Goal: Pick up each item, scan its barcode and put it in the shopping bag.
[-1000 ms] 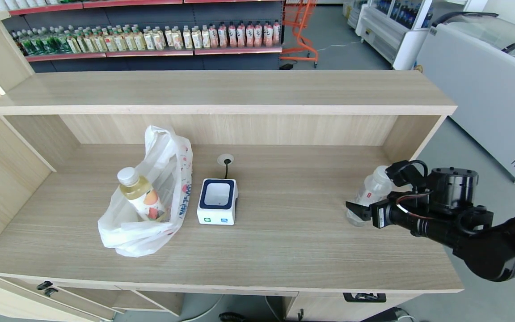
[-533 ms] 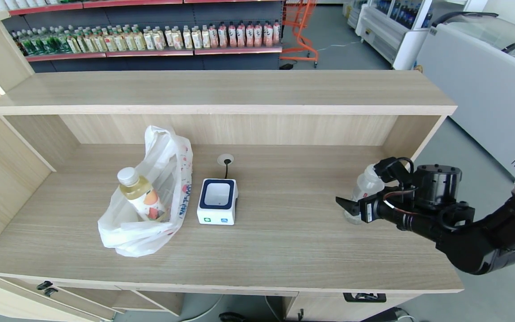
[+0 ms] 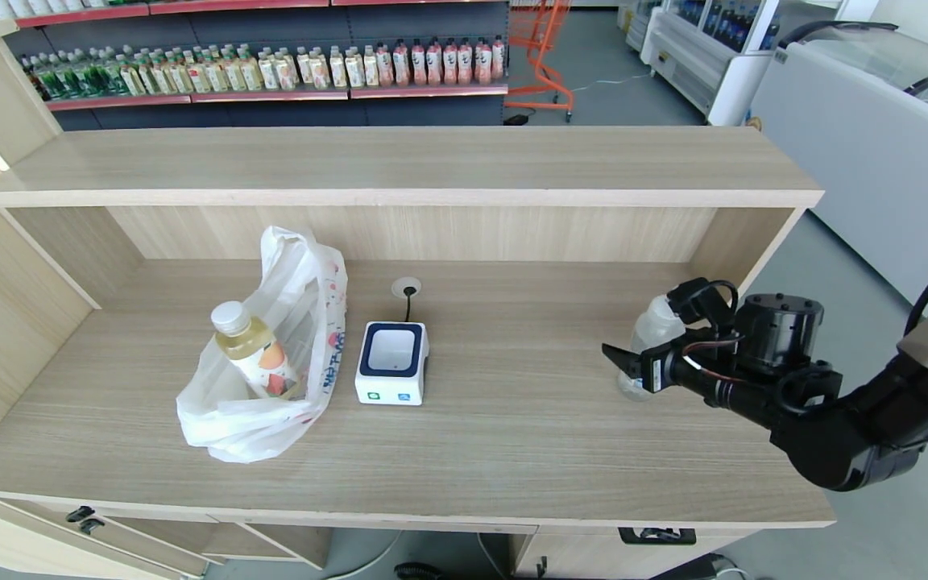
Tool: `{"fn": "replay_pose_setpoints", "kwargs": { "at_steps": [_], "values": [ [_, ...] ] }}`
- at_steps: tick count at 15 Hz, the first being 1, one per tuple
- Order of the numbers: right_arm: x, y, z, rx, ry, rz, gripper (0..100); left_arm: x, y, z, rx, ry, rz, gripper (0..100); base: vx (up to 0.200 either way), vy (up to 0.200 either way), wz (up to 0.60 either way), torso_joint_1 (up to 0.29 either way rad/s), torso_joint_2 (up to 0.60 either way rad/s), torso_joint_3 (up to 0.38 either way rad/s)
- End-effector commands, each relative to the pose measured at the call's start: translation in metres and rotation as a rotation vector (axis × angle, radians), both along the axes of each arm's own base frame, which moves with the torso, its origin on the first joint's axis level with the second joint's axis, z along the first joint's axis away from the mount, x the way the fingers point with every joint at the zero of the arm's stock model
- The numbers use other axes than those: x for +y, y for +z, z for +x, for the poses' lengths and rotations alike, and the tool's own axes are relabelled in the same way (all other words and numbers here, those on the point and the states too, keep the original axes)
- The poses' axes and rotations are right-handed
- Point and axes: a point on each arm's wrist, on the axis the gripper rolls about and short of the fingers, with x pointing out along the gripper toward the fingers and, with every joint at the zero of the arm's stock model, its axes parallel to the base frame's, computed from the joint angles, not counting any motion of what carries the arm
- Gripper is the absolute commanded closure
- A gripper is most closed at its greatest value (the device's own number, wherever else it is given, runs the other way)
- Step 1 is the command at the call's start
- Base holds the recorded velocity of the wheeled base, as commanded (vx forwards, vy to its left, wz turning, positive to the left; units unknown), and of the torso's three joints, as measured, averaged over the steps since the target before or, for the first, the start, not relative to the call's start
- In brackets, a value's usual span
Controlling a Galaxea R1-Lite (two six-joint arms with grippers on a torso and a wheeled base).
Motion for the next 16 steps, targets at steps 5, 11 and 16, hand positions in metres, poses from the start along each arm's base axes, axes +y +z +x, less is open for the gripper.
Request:
{"fn": "replay_pose_setpoints", "kwargs": {
  "at_steps": [5, 11, 16],
  "values": [
    [0.001, -0.007, 0.002, -0.008, 0.003, -0.015, 100, 0.0, 0.0, 0.0, 0.0, 0.001, 0.001, 0, 0.0, 0.0, 0.0, 0.0, 0.0, 0.0],
    [0.001, -0.02, 0.0, -0.009, 0.012, -0.042, 100, 0.0, 0.0, 0.0, 0.0, 0.001, 0.001, 0, 0.0, 0.0, 0.0, 0.0, 0.0, 0.0],
    [0.002, -0.038, -0.008, 0.007, 0.02, -0.047, 100, 0.0, 0.0, 0.0, 0.0, 0.001, 0.001, 0, 0.0, 0.0, 0.0, 0.0, 0.0, 0.0]
  ]
}}
